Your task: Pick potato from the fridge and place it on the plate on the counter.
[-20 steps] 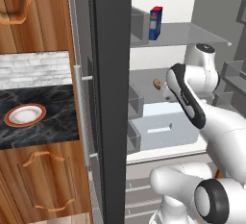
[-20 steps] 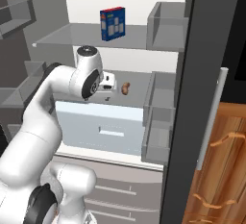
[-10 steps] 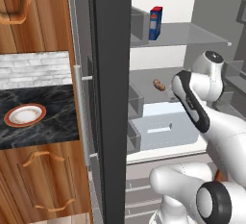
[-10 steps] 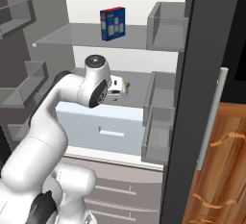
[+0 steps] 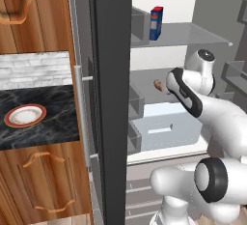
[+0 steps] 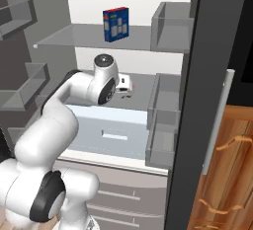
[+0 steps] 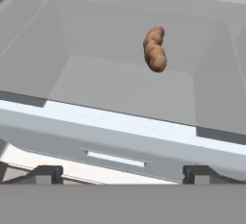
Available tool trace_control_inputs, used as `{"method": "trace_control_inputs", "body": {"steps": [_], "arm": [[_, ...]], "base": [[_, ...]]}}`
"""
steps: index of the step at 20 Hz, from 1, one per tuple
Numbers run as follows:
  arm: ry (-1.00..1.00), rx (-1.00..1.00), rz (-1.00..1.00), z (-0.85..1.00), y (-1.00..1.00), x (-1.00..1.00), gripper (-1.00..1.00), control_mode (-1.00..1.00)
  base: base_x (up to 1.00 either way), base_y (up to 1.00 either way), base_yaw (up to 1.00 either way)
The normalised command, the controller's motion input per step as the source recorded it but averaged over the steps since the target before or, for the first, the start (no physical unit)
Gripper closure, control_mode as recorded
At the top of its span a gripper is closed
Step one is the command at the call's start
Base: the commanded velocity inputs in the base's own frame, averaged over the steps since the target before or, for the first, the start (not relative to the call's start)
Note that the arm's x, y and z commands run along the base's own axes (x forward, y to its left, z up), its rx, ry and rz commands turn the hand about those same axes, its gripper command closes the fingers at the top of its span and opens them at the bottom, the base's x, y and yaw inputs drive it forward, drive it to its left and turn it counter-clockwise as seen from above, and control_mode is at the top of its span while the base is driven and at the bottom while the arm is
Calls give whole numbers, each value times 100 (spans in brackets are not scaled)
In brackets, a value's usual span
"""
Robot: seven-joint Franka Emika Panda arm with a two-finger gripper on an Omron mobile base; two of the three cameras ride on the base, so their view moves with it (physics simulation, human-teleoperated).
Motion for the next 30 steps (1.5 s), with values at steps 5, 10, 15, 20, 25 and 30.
{"method": "trace_control_inputs", "body": {"steps": [5,10,15,20,25,30], "arm": [[0,0,0,0,-3,53,-100,-100],[0,0,0,-8,-2,39,-100,-100],[0,0,0,-26,0,27,-100,-100],[0,0,0,-28,-1,25,-100,-100],[0,0,0,-19,-4,26,-100,-100],[0,0,0,-4,-12,31,-100,-100]], "base": [[0,0,0],[0,0,0],[0,0,0],[0,0,0],[0,0,0],[0,0,0]]}}
